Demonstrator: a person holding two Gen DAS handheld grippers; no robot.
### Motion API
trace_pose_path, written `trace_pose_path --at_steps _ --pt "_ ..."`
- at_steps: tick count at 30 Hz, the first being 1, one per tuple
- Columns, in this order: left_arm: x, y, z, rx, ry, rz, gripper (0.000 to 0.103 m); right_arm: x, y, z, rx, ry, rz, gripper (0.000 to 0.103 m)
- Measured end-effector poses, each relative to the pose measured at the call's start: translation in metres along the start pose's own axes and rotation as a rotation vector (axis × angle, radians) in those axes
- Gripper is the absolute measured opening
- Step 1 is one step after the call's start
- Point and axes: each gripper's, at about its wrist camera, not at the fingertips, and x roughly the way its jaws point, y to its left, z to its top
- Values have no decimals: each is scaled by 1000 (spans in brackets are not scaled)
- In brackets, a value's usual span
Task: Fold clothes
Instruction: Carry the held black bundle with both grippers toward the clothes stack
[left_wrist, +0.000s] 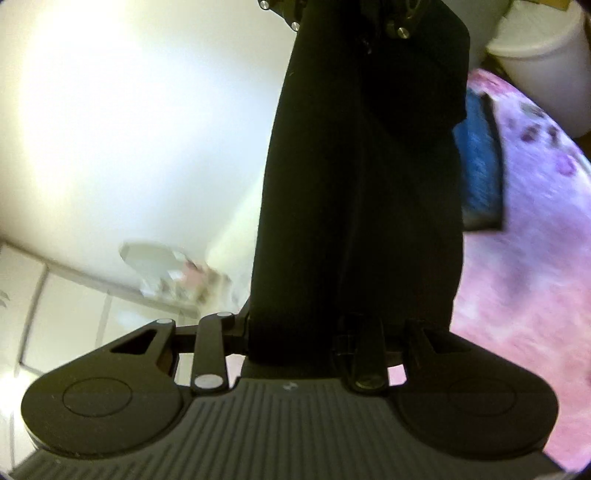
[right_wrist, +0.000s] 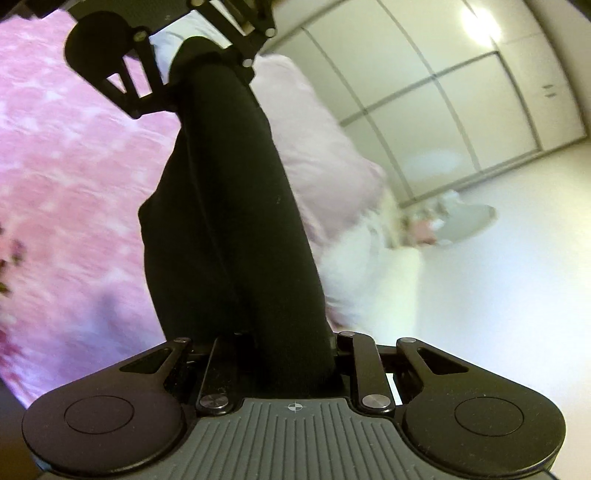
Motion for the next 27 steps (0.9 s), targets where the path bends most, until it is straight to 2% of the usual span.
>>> trace_pose_path --at_steps 4,9,12,18,19,22,25,27 --pt "38 36 42 25 -64 48 31 2 -56 -27 48 33 -92 21" --pt "99 65 101 52 -104 76 31 23 -124 -73 73 54 -145 21" --pt "145 73 137 54 -99 85 31 46 -162 -111 69 54 -157 21" --pt "235 79 197 -1 -38 103 31 113 -233 -186 30 19 -131 21" --pt "245 75 203 -17 -28 110 30 121 -237 -197 23 11 -132 21" --pt "256 19 206 -48 -9 50 30 138 -235 -231 6 -16 -133 21" --pt "264 -45 205 -71 15 -31 31 152 -189 -272 1 -39 -89 21" --pt "265 -100 201 -65 42 -141 31 167 -144 -298 -7 -28 -2 21"
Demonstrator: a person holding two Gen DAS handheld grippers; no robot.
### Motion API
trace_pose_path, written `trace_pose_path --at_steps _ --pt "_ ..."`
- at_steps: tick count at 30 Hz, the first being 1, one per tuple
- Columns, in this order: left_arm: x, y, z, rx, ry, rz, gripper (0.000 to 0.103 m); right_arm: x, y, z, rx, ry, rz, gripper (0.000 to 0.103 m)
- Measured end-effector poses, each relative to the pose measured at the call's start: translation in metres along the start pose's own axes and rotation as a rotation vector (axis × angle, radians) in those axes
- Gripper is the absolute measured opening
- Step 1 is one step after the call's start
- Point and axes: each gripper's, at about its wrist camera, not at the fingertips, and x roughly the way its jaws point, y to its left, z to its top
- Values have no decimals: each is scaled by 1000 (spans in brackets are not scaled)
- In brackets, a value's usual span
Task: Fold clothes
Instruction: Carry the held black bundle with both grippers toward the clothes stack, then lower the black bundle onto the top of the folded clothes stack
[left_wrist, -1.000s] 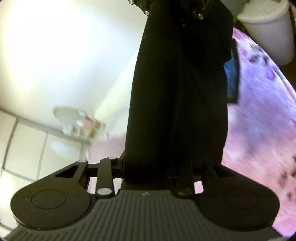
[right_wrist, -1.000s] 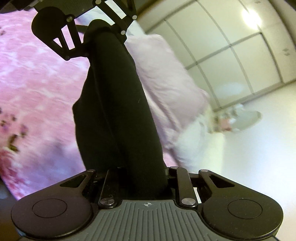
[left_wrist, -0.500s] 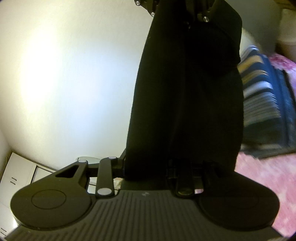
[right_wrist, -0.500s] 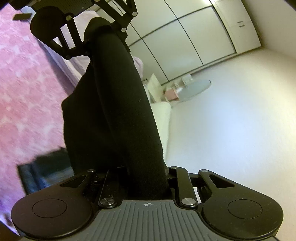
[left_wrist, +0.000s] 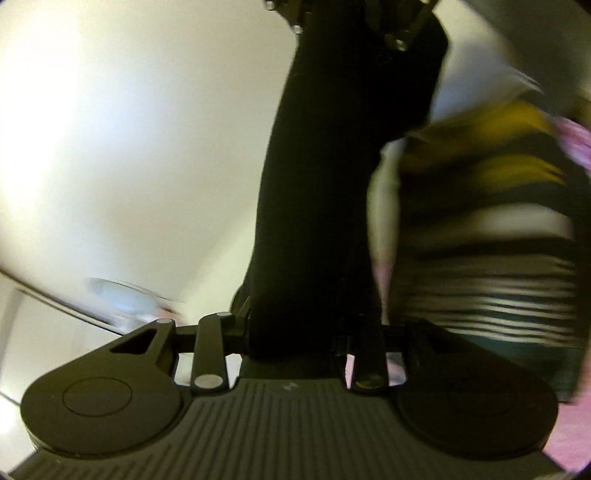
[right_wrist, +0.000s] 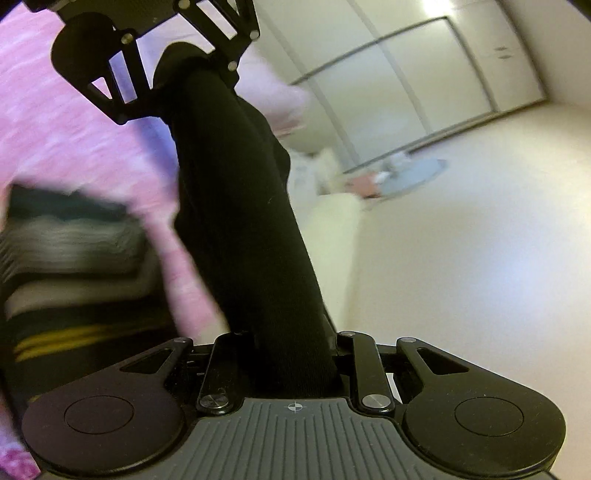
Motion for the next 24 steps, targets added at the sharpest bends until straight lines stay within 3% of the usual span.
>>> trace_pose_path --at_steps 2,4,8,13,16,19,22,24 --pt "2 -37 -6 9 11 -62 31 9 38 -22 1 33 102 21" --pt "3 -44 -10 -1 7 -49 32 5 62 -36 1 33 130 21" --pt "2 -50 -15 -4 2 -29 36 -11 65 -47 -6 10 117 22" --pt "-3 -52 -27 45 3 -20 33 -5 73 -49 -32 27 104 23" --pt "-7 -47 -34 99 5 48 32 11 85 -46 -6 29 97 23" --pt "-10 -36 -36 72 13 117 31 15 87 -35 9 1 60 23" --pt "-2 -67 -40 63 59 18 32 19 105 -34 -32 0 61 23" --pt "-3 -86 -41 57 62 18 34 19 117 -41 -86 2 54 24"
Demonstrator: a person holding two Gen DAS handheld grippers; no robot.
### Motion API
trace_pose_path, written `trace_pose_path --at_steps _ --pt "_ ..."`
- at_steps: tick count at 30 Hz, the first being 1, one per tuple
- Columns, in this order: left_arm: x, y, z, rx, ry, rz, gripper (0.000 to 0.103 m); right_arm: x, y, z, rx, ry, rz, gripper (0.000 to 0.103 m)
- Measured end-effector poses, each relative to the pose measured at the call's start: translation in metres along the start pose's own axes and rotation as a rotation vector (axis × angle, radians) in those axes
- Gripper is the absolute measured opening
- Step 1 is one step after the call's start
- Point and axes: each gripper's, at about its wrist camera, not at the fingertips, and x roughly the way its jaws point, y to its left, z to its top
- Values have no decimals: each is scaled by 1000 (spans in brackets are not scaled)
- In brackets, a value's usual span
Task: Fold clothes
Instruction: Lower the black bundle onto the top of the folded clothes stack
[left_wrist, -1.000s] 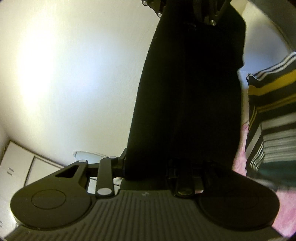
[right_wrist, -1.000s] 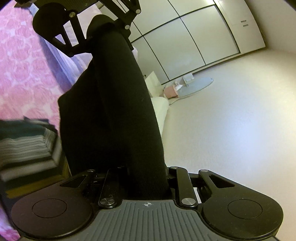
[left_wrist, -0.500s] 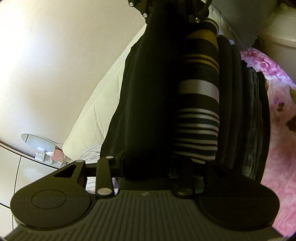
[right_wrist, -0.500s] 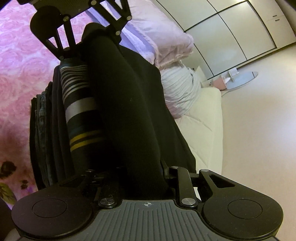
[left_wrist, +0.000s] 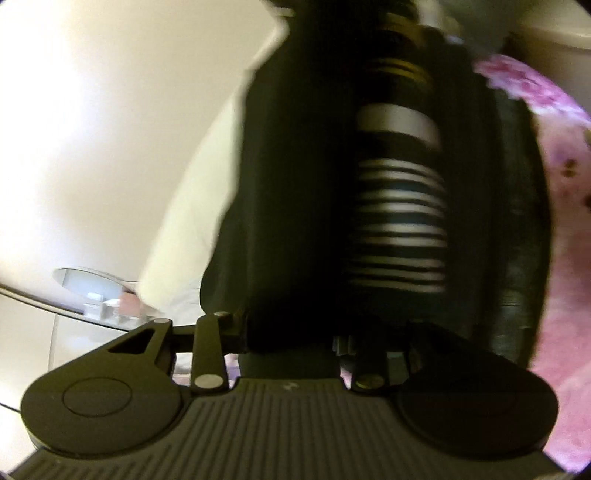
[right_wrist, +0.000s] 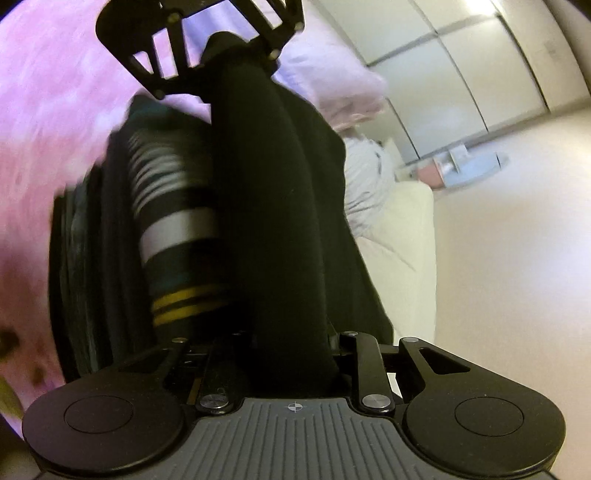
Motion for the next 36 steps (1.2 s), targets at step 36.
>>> trace_pose_path --at_steps 36 --pt "-71 31 -25 -452 -14 -134 39 -64 -18 -44 261 10 73 53"
